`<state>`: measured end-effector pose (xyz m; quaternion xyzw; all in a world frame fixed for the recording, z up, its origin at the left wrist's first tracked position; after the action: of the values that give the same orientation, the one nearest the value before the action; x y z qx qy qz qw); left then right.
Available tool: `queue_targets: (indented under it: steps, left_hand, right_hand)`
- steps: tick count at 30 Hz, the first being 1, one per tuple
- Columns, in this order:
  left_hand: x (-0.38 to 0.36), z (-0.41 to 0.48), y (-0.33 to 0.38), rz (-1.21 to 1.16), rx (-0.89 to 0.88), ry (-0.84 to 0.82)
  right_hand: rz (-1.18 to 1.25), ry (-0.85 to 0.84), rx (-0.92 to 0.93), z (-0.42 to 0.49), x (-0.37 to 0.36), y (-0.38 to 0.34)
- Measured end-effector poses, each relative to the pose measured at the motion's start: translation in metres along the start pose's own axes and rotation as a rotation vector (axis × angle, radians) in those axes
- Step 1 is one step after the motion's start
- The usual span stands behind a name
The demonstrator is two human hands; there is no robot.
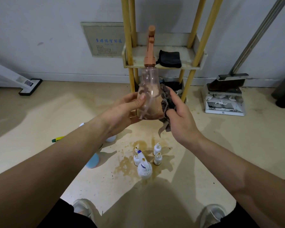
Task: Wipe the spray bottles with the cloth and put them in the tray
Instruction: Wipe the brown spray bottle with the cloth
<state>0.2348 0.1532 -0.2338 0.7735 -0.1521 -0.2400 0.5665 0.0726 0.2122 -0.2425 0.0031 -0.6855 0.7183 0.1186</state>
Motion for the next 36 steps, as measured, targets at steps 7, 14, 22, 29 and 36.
queue_targets:
  steps: [7,14,22,29,36]
  left_hand:
    - [0.001,0.005,0.001,-0.055,-0.001,0.012]
    - [-0.009,0.003,0.0,0.026,-0.015,0.026]
    - [-0.006,0.006,-0.003,-0.052,0.062,0.024]
    - [-0.009,0.0,-0.006,-0.039,0.102,-0.013]
    - [-0.012,0.0,-0.007,-0.058,0.071,-0.009]
  right_hand:
    - [-0.171,-0.036,0.183,-0.011,-0.014,-0.017]
    - [-0.495,-0.047,0.394,-0.019,-0.019,-0.039]
    - [-0.207,-0.074,0.171,-0.011,-0.013,-0.03]
    - [-0.085,-0.055,0.077,-0.006,-0.002,-0.027]
    - [-0.232,-0.077,0.236,-0.012,-0.008,-0.044]
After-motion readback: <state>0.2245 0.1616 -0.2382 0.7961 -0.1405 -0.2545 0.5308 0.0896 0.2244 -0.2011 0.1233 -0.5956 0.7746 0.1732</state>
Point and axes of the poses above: each hand's wrist, its own z-axis towards the middle knuckle, its own x-axis out of the back of the hand, y = z × x, the point moved 5 cm from there along z, towards the middle knuckle
